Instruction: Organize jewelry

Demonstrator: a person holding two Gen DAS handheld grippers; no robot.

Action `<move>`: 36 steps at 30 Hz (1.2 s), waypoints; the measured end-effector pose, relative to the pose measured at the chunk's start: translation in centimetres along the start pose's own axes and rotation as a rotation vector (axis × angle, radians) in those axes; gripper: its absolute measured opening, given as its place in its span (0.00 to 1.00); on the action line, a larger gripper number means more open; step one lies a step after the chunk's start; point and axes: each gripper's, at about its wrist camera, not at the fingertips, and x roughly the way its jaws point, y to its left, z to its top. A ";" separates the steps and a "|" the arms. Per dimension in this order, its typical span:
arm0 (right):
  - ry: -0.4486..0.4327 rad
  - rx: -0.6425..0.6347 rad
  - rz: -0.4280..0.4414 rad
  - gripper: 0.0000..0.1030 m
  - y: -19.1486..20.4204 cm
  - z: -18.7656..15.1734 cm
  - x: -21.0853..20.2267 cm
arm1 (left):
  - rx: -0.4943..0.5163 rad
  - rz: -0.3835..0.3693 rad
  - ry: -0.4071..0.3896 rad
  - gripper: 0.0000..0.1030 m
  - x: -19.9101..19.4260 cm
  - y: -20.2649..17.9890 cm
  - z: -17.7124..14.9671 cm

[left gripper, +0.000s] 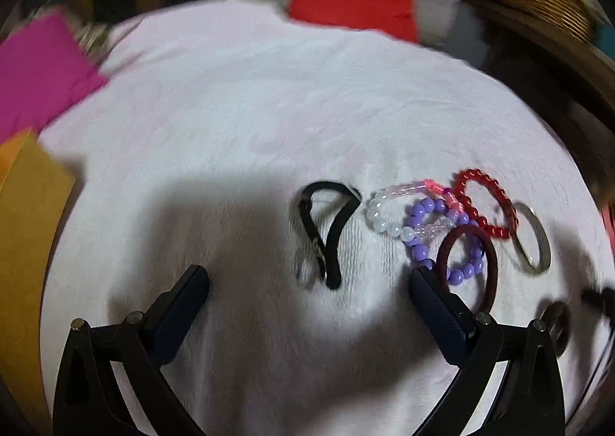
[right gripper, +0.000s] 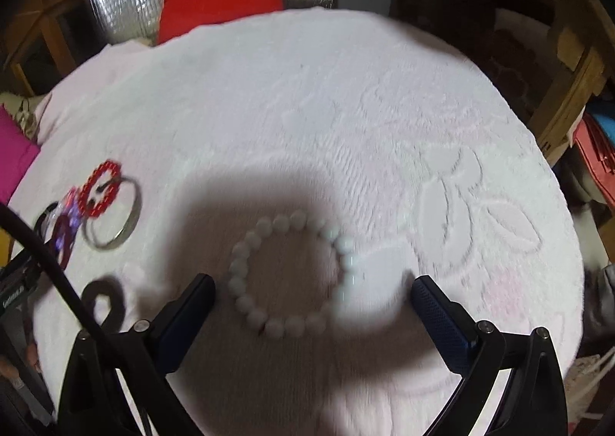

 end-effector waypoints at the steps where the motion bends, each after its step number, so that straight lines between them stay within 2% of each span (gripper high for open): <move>1: -0.006 -0.007 0.007 1.00 0.0 -0.3 -0.9 | -0.010 0.007 0.034 1.00 -0.2 -0.3 0.3; 3: -0.087 -0.028 -0.004 1.00 0.2 -1.0 -4.0 | -0.012 -0.029 0.023 1.00 -1.7 -0.5 -0.1; 4: -0.150 -0.038 -0.009 1.00 0.2 -1.3 -6.0 | -0.004 -0.016 0.000 1.00 -3.0 -0.6 -0.3; 5: -0.191 -0.044 -0.010 1.00 0.2 -1.7 -7.4 | 0.018 0.000 -0.045 1.00 -4.7 -0.7 -0.7; 8: -0.328 -0.044 0.006 1.00 0.2 -3.6 -12.4 | 0.113 0.020 -0.250 1.00 -10.9 -0.9 -2.1; 9: -0.364 -0.039 0.013 1.00 0.2 -4.1 -13.7 | 0.134 0.022 -0.288 1.00 -12.5 -0.8 -2.6; 12: -0.435 -0.036 0.047 1.00 1.7 -5.3 -16.7 | 0.155 0.030 -0.356 1.00 -16.1 -0.4 -4.2; 14: -0.460 -0.052 0.068 1.00 2.9 -5.9 -17.3 | 0.192 0.074 -0.396 1.00 -17.4 -0.3 -5.7; 16: -0.465 -0.074 0.082 1.00 4.4 -5.6 -17.2 | 0.217 0.101 -0.412 1.00 -17.8 -0.5 -5.8; 18: -0.461 -0.082 0.064 1.00 5.3 -5.0 -16.9 | 0.209 0.096 -0.411 1.00 -17.9 0.1 -5.5; 22: -0.372 -0.063 0.055 1.00 6.2 -3.8 -14.6 | 0.183 0.083 -0.407 1.00 -18.1 0.9 -5.2; 25: -0.337 -0.056 0.028 1.00 6.8 -3.2 -13.5 | 0.167 0.087 -0.392 1.00 -17.6 1.3 -5.0; 31: -0.264 -0.067 0.066 1.00 8.3 -3.1 -11.8 | 0.145 0.075 -0.353 1.00 -16.7 1.7 -4.7; 36: -0.243 -0.086 0.083 1.00 9.7 -3.2 -11.3 | 0.138 0.078 -0.343 1.00 -16.5 1.9 -4.7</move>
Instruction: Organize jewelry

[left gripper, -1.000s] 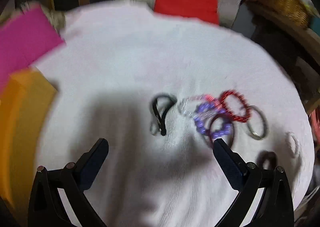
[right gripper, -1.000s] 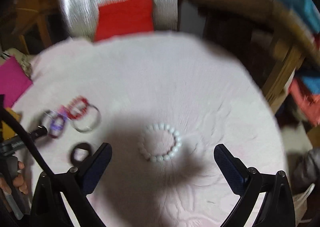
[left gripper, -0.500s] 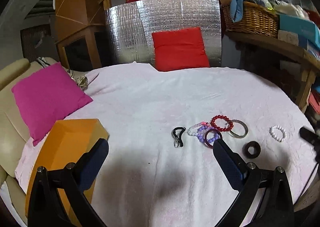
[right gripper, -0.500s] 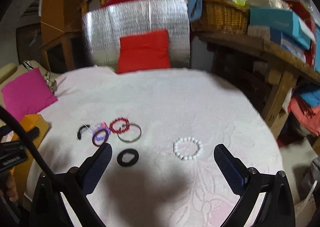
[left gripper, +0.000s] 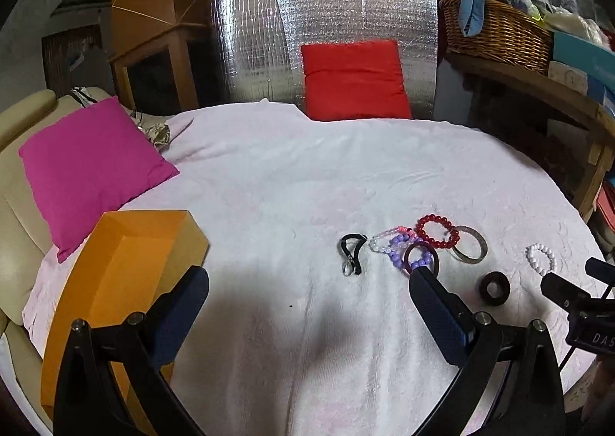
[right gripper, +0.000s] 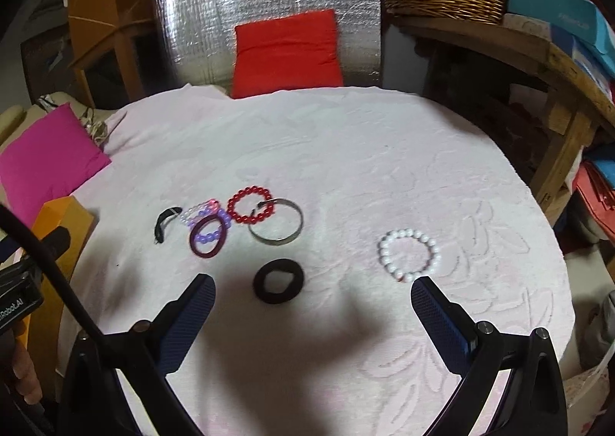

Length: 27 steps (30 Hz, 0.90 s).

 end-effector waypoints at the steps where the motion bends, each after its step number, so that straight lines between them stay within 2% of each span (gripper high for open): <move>1: 0.004 0.000 0.007 1.00 0.2 0.0 0.1 | -0.001 0.000 0.003 1.00 0.0 0.1 0.0; 14: 0.040 0.002 0.033 1.00 2.0 -0.3 0.7 | -0.015 0.023 0.005 1.00 0.0 1.6 -0.1; 27: 0.049 0.010 0.021 1.00 1.8 -0.5 1.0 | -0.004 0.023 0.000 1.00 0.0 0.9 0.0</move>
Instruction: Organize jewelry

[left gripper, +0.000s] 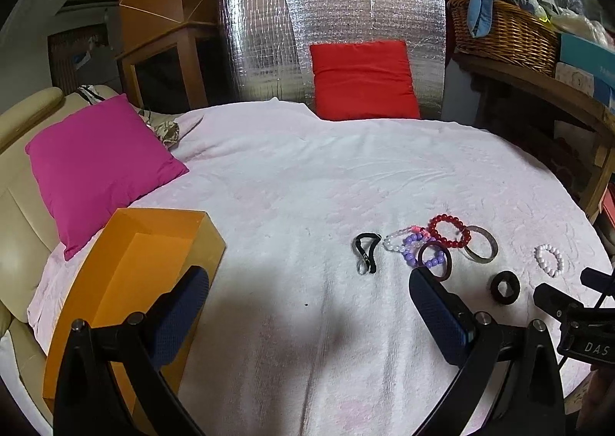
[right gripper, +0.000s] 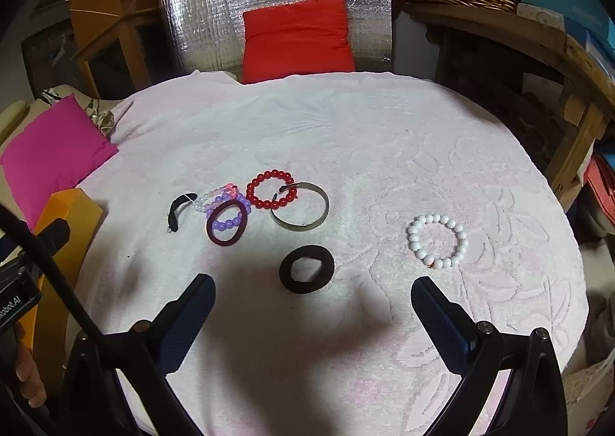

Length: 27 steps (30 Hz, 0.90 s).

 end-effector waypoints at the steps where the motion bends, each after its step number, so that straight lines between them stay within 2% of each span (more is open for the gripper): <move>1: 0.000 0.001 -0.001 1.00 0.0 0.0 0.0 | 0.000 -0.002 0.001 1.00 0.0 -0.1 0.0; 16: 0.001 0.034 -0.002 1.00 -1.6 0.1 -0.4 | 0.011 -0.005 0.010 1.00 0.3 -0.9 0.0; 27: 0.006 0.020 -0.001 1.00 -1.0 0.9 0.7 | 0.004 -0.003 0.022 1.00 0.8 -0.6 0.1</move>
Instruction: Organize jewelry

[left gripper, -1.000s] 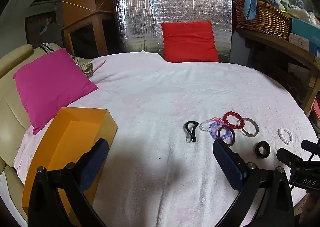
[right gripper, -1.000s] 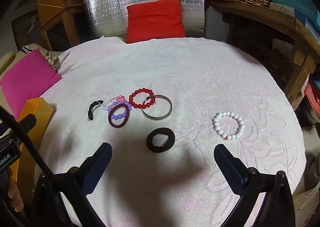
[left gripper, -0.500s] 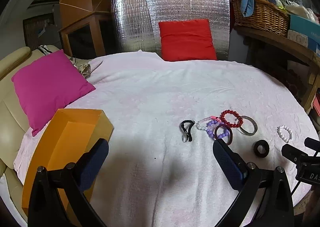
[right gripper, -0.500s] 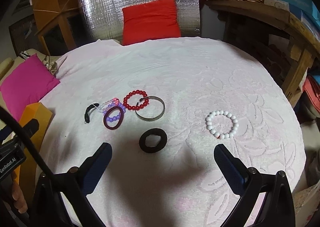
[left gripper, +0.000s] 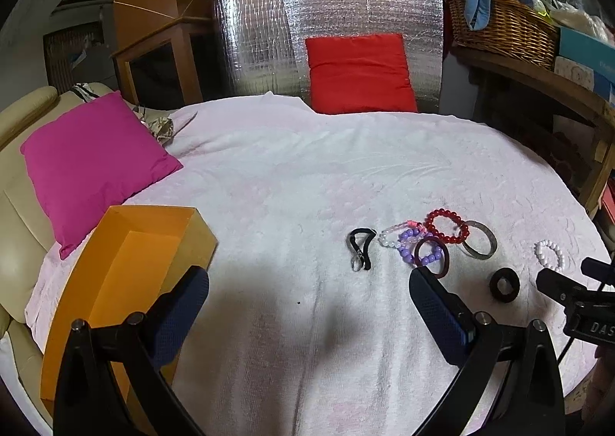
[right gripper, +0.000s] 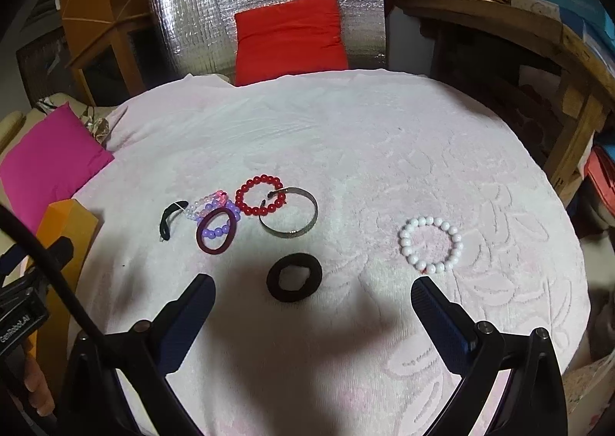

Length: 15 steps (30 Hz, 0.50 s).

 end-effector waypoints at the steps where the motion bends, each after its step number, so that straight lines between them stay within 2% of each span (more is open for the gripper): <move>1: 0.001 -0.009 0.000 1.00 0.1 0.2 0.2 | -0.001 0.001 0.001 1.00 0.1 0.1 0.0; 6: 0.018 -0.040 0.039 0.99 0.2 1.1 1.7 | -0.014 -0.022 0.041 1.00 1.3 0.5 0.1; 10: 0.065 -0.030 0.097 0.95 -0.4 1.5 3.6 | -0.033 -0.075 0.160 1.00 4.4 1.0 0.3; 15: 0.127 -0.036 0.104 0.91 -0.8 2.3 6.8 | -0.068 -0.120 0.277 1.00 7.8 1.6 0.2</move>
